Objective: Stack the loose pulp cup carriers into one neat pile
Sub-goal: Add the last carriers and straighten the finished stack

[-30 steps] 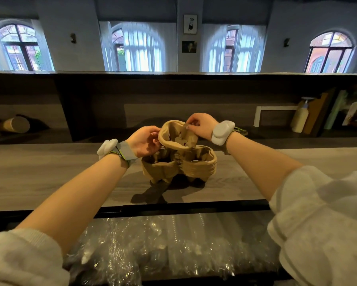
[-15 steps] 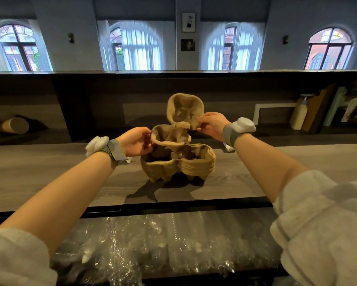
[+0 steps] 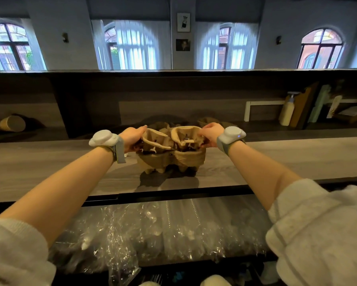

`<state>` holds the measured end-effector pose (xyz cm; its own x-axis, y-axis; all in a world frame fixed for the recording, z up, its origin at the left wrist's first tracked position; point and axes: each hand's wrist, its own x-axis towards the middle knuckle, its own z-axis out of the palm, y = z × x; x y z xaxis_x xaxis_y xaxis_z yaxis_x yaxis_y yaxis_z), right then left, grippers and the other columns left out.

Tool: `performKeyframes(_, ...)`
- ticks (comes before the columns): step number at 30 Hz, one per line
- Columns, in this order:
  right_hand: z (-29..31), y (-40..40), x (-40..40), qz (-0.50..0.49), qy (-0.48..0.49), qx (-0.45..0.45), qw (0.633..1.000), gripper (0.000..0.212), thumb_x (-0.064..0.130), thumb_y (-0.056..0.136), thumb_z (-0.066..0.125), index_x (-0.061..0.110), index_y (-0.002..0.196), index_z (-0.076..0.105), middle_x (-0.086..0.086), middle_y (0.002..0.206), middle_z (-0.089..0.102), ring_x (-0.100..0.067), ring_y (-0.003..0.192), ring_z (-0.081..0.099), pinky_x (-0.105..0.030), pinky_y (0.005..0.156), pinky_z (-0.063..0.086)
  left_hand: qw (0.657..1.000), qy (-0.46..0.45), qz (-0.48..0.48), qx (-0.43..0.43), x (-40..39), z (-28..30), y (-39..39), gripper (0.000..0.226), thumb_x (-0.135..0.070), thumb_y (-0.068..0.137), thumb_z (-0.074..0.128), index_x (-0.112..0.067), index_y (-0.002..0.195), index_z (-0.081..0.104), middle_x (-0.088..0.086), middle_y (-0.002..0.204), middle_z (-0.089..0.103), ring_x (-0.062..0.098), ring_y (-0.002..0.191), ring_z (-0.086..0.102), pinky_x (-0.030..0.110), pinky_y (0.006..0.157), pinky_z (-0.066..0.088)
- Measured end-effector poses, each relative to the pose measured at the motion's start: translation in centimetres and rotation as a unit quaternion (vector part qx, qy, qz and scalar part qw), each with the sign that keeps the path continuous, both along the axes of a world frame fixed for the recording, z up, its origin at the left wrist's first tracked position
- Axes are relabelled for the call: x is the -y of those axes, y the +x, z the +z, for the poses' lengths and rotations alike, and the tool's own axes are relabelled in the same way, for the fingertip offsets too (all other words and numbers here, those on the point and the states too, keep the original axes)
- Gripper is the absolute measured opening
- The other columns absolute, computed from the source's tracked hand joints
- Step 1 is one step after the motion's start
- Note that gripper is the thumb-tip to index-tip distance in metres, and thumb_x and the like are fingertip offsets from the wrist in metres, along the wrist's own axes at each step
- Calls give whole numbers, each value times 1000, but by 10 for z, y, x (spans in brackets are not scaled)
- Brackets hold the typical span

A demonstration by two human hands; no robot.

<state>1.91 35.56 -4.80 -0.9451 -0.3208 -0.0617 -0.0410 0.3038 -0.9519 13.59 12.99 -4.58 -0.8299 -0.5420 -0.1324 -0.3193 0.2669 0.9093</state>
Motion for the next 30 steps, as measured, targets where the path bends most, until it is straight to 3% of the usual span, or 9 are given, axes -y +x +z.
performKeyframes(2,-2,1,-2,-14,56,-29,998,15,23,91,62,11,98,55,-4,82,59,-17,65,63,-24,48,57,994,-103,-11,31,5,-2,-1,45,-47,97,42,-15,67,53,6,73,54,18,69,51,31,73,44)
performKeyframes(5,0,4,-4,-12,121,-40,992,28,35,91,57,8,87,62,-8,84,71,-19,65,69,-29,70,61,966,-252,-20,50,12,-8,0,47,-48,95,46,-13,65,57,7,69,55,19,64,50,32,68,43)
performKeyframes(7,0,9,-2,-2,149,-56,987,33,37,91,55,7,84,64,-9,80,72,-20,68,70,-29,73,59,953,-298,-13,56,15,-13,0,37,-44,94,48,-12,84,64,10,84,61,21,74,58,33,72,49)
performKeyframes(10,-3,13,3,14,213,-129,968,41,38,89,55,2,103,66,-15,99,71,-27,85,68,-37,85,57,938,-334,-5,94,6,-19,4,48,-42,95,44,-15,135,47,14,131,49,31,110,57,42,93,51)
performKeyframes(17,6,15,-5,-8,251,-157,955,42,42,94,49,8,115,63,-11,110,67,-28,104,62,-38,94,49,934,-327,-72,122,-13,-30,-5,52,-36,101,30,-11,147,30,19,147,39,37,128,46,44,104,39)
performKeyframes(21,5,12,-6,7,222,-150,963,42,33,90,55,11,126,57,-11,115,65,-27,103,62,-40,94,52,934,-328,-84,116,-11,-30,-5,49,-32,102,28,-9,145,32,18,144,43,34,127,48,42,104,39)
performKeyframes(24,5,16,-4,30,208,-119,970,41,26,93,51,14,133,52,-10,120,62,-23,95,59,-33,82,53,929,-340,-91,111,-8,-30,-4,40,-27,100,30,-9,133,44,18,131,54,33,112,57,43,97,46)
performKeyframes(27,6,13,0,24,221,-135,965,35,22,95,46,5,123,60,-16,105,64,-22,82,53,-31,74,45,923,-357,-81,116,-8,-30,-1,34,-23,97,36,-8,126,47,14,113,59,29,100,60,41,88,50)
performKeyframes(30,2,9,0,26,201,-127,971,41,42,93,46,14,117,62,-1,89,61,-21,85,58,-37,86,52,916,-376,-61,124,-8,-26,1,31,-27,96,41,-10,122,46,9,100,59,25,92,62,38,82,52)
